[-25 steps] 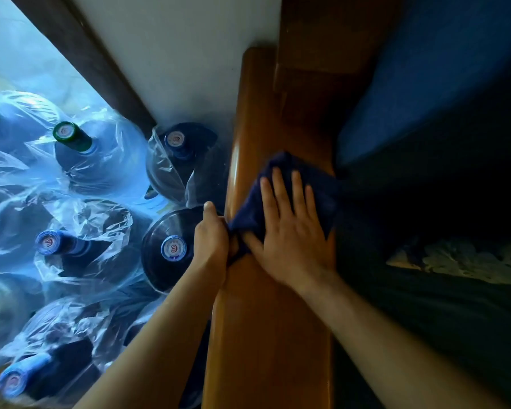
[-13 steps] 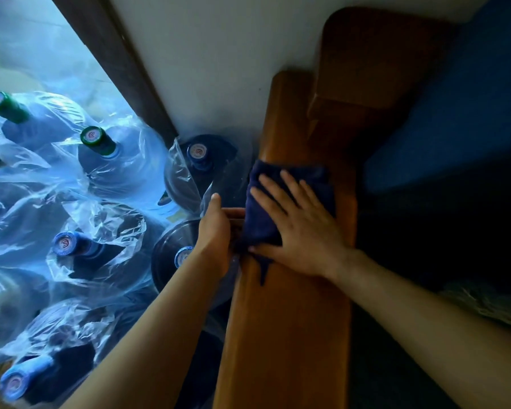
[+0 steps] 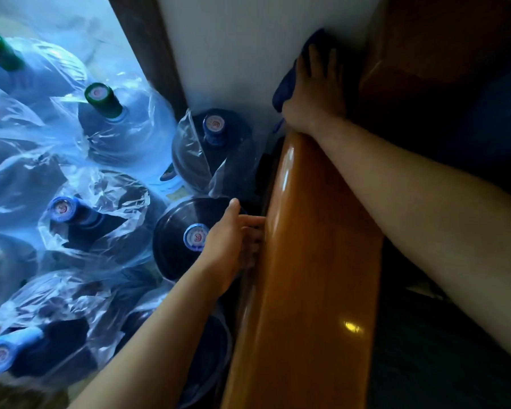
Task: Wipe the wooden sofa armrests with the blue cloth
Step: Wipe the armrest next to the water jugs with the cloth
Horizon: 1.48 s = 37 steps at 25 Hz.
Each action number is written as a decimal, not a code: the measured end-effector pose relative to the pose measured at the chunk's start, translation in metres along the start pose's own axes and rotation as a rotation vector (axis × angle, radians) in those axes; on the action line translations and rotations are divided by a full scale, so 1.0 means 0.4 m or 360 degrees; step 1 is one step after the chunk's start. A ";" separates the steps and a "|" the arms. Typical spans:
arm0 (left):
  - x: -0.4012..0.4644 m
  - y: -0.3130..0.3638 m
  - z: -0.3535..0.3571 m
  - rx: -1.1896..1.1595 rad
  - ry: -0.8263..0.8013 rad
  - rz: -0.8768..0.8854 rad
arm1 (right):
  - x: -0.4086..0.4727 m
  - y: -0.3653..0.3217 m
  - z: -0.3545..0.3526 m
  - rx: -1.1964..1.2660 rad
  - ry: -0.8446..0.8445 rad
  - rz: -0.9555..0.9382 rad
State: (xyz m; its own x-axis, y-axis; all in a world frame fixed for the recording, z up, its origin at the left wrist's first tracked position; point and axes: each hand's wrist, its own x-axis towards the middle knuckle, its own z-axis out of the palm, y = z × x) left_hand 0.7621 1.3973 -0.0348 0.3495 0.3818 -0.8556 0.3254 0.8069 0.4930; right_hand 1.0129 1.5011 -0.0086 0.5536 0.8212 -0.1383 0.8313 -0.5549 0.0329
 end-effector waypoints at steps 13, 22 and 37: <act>-0.301 -0.327 -0.077 0.0045 0.0238 -0.0067 | -0.567 0.154 0.038 0.0165 -0.0166 -0.0392; -0.426 -0.426 -0.073 0.0124 0.0350 0.0039 | -1.297 -0.041 0.142 0.0302 -0.0106 -0.0287; -0.506 -0.520 -0.207 0.0197 0.0198 -0.0182 | -1.248 -0.121 0.158 0.0325 -0.0124 0.0228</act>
State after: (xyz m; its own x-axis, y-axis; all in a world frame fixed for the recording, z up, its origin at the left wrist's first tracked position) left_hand 0.5510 1.1893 0.0229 0.1954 0.3498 -0.9162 0.4647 0.7896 0.4006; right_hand 0.6933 1.1097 -0.0036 0.6530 0.7239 -0.2226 0.7129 -0.6867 -0.1420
